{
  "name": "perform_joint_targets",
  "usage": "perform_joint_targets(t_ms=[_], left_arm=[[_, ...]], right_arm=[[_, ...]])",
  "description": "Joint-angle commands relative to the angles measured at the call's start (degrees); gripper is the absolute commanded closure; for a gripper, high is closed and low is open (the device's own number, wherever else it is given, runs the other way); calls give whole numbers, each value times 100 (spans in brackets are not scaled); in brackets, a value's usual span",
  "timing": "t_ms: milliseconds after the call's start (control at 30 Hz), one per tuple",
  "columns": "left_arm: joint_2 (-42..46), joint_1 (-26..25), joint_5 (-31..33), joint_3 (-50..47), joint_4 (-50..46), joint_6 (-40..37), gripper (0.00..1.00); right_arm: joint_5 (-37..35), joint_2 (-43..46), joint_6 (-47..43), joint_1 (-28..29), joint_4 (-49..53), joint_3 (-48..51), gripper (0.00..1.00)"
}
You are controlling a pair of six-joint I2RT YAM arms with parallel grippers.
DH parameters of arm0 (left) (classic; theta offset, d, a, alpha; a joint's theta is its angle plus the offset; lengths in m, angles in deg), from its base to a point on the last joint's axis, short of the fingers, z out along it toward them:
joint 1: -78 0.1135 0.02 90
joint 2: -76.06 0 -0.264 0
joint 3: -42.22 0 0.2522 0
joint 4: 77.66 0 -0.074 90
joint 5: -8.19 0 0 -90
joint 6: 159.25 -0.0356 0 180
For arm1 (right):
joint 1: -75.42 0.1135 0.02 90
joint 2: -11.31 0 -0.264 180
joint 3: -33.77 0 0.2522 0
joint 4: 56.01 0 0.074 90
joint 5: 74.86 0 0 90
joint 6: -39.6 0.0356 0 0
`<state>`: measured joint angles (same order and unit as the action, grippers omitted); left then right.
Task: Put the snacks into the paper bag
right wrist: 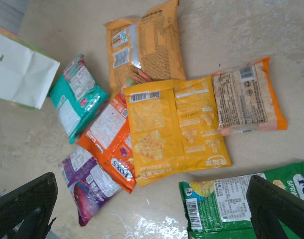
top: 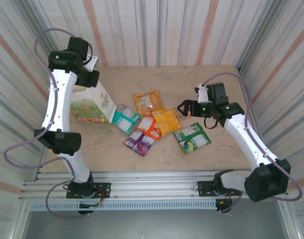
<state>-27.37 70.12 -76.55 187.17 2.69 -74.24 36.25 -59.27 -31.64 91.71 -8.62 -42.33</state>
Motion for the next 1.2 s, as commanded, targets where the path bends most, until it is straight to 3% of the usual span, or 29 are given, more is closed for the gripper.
perform_joint_targets(t_ms=[0, 333, 533, 867, 933, 1100, 1133, 1167], left_arm=[[297, 13, 366, -248, -341, 435, 100], [614, 7, 1264, -520, -741, 833, 100], [871, -12, 697, -1067, -385, 494, 100], [1208, -29, 136, -1779, -656, 356, 100], [1350, -25, 14, -1973, -665, 377, 95], [1630, -29, -244, -1987, -489, 602, 52], [1674, -21, -310, -1946, -400, 686, 44], [1707, -4, -422, -1918, -295, 778, 43]], right_arm=[[29, -50, 162, 100, -67, -138, 1], [40, 1, 481, 344, -401, -32, 1], [93, -231, 573, 575, -599, -75, 1], [270, -837, 707, 1225, -831, -465, 1], [265, -900, 697, 1277, -844, -514, 1], [271, -946, 656, 1306, -842, -634, 1], [271, -955, 637, 1306, -834, -651, 1], [266, -949, 631, 1306, -818, -662, 1]])
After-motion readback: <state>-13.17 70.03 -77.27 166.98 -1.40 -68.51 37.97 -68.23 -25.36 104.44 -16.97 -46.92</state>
